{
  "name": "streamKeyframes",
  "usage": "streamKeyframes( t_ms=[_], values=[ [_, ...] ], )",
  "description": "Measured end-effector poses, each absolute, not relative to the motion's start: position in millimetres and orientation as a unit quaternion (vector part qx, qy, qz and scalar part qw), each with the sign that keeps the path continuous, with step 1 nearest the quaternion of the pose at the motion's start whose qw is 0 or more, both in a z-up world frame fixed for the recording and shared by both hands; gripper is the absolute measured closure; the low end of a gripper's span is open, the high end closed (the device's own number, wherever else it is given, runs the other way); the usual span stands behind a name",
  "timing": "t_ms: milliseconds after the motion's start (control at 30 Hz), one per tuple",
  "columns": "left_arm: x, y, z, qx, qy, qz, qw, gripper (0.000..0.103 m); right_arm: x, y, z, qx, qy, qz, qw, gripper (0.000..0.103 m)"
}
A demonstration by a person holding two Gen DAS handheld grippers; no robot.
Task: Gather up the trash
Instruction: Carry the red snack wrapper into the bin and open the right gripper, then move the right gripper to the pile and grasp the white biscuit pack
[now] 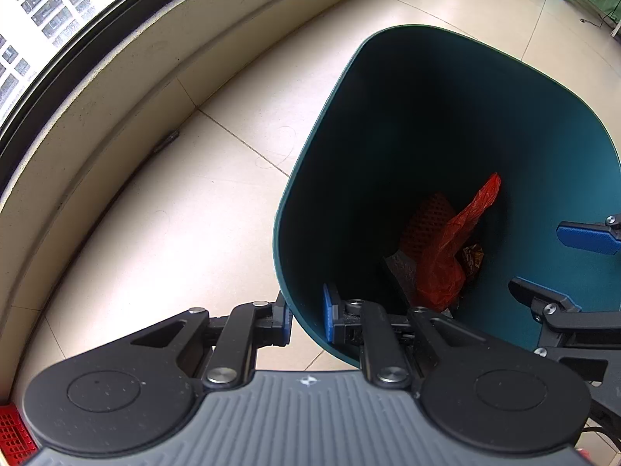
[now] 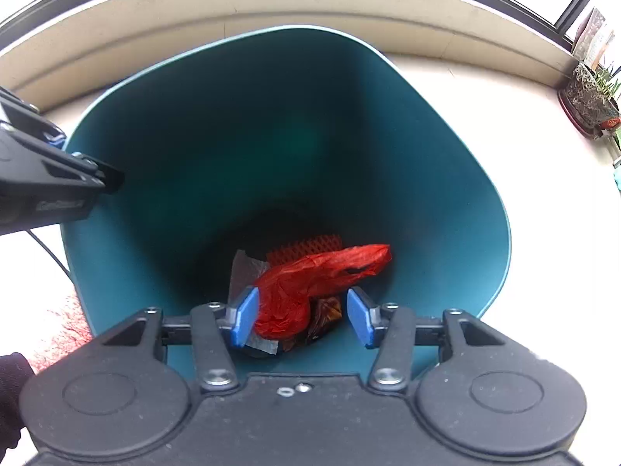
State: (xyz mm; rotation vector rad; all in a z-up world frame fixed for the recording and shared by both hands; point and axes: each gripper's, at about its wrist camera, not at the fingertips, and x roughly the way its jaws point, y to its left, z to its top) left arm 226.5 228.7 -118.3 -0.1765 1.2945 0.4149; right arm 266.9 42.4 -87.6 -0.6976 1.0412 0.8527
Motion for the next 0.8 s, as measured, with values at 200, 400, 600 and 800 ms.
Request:
streamKeyframes(
  t_ms=[200,400,600,800],
  values=[
    [227,227,-119,-0.077,0.598,0.194,0.774,0.088,283,-4,-42,-0.224,0.474,0.410,0.746,0.051],
    [228,225,-119,-0.075,0.599,0.196,0.773,0.088,299,-56,-12,-0.177,0.465,0.396,0.772,0.045],
    [228,225,-119,-0.075,0.599,0.197,0.773,0.088,317,-115,-14,-0.156,0.482,0.346,0.790,0.040],
    [229,226,-119,-0.076,0.600,0.198,0.771,0.088,324,-169,-39,-0.149,0.524,0.289,0.787,0.040]
  ],
)
